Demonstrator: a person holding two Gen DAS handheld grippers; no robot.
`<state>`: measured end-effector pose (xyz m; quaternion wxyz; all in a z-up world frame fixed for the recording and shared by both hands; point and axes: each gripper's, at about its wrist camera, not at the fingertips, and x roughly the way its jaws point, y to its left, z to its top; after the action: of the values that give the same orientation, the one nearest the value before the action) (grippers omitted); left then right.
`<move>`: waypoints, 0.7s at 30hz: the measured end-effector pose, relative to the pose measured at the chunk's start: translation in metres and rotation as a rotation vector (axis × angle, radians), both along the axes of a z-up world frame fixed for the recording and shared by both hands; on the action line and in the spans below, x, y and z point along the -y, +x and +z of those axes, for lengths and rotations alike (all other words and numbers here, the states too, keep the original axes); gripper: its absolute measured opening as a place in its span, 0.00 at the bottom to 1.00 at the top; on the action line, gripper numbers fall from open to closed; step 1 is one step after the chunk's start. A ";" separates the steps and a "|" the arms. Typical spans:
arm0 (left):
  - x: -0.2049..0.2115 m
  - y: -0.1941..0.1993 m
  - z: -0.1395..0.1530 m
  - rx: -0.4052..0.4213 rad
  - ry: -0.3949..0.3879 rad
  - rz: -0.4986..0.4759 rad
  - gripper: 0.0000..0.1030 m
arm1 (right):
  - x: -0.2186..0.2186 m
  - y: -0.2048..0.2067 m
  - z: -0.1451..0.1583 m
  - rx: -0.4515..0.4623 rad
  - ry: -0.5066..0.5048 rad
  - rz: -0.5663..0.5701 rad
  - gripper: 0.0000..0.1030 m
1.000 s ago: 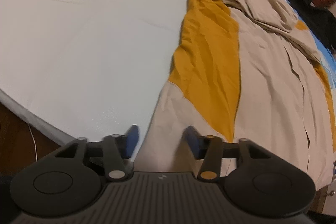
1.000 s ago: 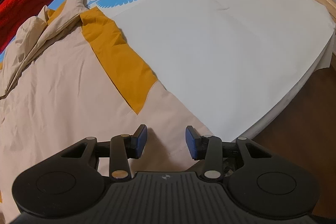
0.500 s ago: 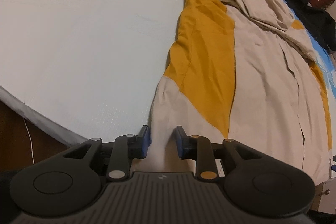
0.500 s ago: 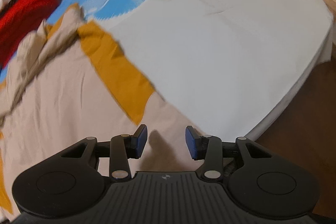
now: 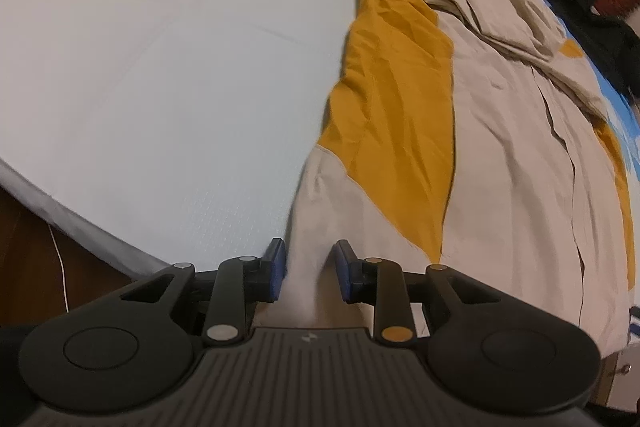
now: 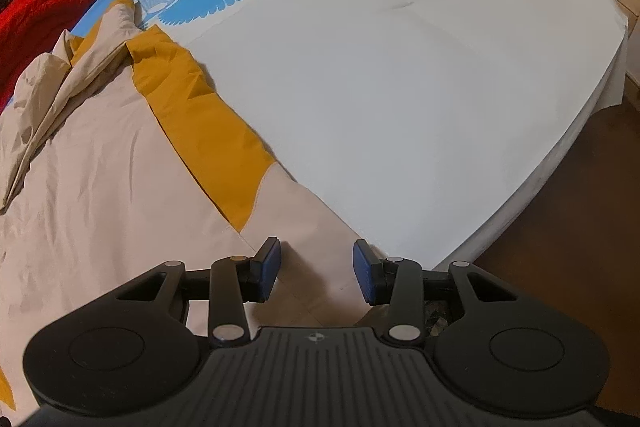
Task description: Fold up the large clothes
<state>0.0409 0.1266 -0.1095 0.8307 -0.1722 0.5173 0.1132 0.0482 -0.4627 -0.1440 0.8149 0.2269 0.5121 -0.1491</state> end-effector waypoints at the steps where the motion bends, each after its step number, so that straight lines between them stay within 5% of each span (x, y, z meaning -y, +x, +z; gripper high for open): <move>1: 0.002 0.000 0.000 0.001 0.005 -0.013 0.29 | -0.001 0.000 -0.001 -0.002 -0.003 0.006 0.41; 8: 0.004 -0.001 -0.001 -0.003 0.011 -0.023 0.29 | -0.011 0.005 -0.002 0.002 -0.006 0.063 0.40; 13: 0.006 0.002 -0.002 -0.006 0.028 -0.034 0.29 | -0.014 0.005 -0.001 0.015 0.013 0.090 0.00; 16: 0.006 0.001 0.001 0.009 0.034 -0.038 0.08 | -0.017 0.004 0.004 0.043 0.022 0.108 0.00; 21: 0.016 -0.003 0.030 0.108 0.052 -0.105 0.02 | -0.020 0.000 0.032 0.161 0.064 0.122 0.00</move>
<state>0.0380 0.1110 -0.0792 0.8665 -0.1288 0.4768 0.0733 0.0478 -0.4429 -0.1115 0.8532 0.2327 0.4625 -0.0642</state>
